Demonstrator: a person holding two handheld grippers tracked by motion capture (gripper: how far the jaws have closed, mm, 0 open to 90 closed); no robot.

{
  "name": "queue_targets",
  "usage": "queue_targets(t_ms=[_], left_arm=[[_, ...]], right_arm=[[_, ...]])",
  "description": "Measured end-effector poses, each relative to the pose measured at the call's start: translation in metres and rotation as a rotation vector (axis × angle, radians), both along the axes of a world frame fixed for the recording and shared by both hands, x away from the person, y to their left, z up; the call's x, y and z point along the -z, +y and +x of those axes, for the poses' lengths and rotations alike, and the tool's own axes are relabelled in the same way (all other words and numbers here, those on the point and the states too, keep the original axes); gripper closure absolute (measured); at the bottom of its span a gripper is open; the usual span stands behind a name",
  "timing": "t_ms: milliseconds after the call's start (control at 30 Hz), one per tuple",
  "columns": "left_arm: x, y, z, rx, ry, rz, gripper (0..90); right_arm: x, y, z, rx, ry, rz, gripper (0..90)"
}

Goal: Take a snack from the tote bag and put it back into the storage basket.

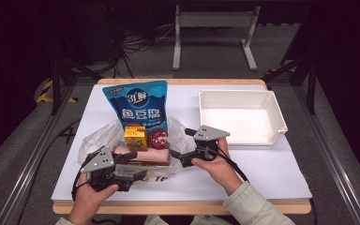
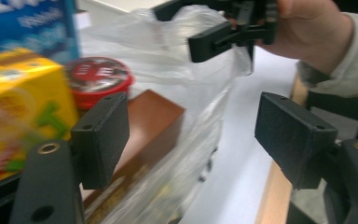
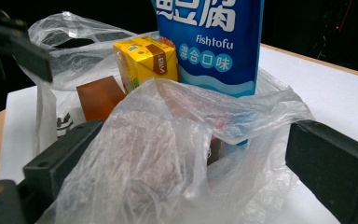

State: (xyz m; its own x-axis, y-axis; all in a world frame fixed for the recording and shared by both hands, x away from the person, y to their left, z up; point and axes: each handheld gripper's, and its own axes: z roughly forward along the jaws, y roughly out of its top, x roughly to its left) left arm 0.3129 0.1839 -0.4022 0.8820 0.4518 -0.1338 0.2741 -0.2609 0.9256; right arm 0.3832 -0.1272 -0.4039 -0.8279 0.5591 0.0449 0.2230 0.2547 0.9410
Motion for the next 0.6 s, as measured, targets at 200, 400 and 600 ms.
queue_targets(t_ms=[200, 400, 600], left_arm=[[0.02, -0.026, 0.004, 0.071, 0.025, 0.089, 34.8], [0.037, -0.033, 0.01, 0.114, 0.09, 0.148, 58.8], [0.047, -0.039, 0.013, 0.143, 0.15, 0.215, 88.4]], right_arm=[[0.001, 0.002, 0.0, -0.002, 0.005, 0.003, 5.9], [0.0, 0.002, -0.001, -0.002, 0.004, 0.009, 5.9], [-0.003, 0.002, -0.003, -0.012, 0.006, 0.03, 6.0]])
